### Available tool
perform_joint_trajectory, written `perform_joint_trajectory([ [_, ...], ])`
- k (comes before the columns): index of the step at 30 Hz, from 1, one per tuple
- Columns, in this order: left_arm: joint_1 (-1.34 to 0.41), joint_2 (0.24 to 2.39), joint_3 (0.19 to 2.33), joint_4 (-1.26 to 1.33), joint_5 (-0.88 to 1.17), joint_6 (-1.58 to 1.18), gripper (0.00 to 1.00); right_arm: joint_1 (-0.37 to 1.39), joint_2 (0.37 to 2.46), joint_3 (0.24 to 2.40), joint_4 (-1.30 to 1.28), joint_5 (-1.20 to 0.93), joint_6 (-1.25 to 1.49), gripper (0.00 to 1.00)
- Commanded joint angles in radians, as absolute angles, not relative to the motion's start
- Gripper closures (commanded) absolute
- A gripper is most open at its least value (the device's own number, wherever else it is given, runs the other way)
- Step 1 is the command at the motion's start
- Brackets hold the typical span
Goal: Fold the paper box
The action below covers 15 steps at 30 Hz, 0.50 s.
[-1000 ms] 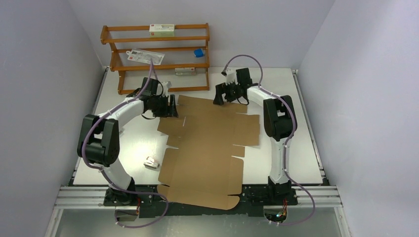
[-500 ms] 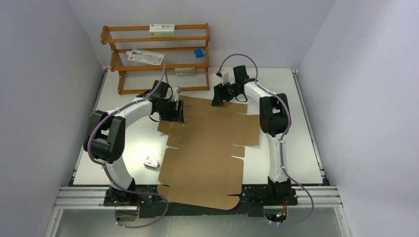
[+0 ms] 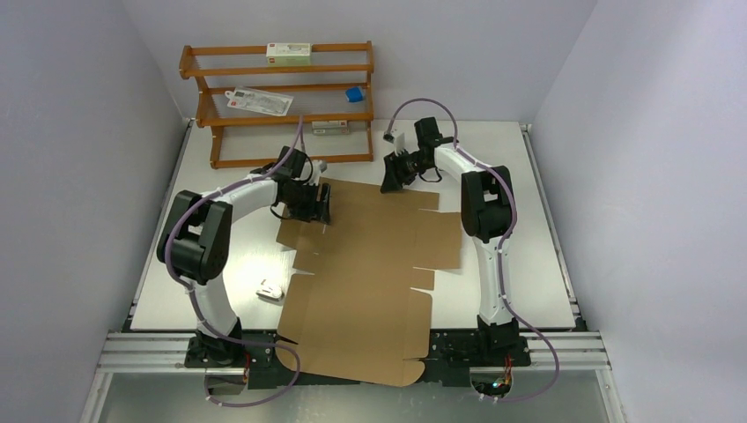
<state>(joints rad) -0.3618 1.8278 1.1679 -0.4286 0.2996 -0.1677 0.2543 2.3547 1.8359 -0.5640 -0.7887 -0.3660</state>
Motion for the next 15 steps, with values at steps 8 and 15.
perform_joint_trajectory([
  [8,-0.377,1.893,1.205,-0.445,0.303,-0.158,0.30,0.250,2.315,1.879,-0.684,-0.869,-0.462,0.58],
  [15,-0.383,1.899,1.208,-0.448,0.292,-0.158,0.30,0.253,2.308,1.884,-0.723,-0.900,-0.489,0.67],
])
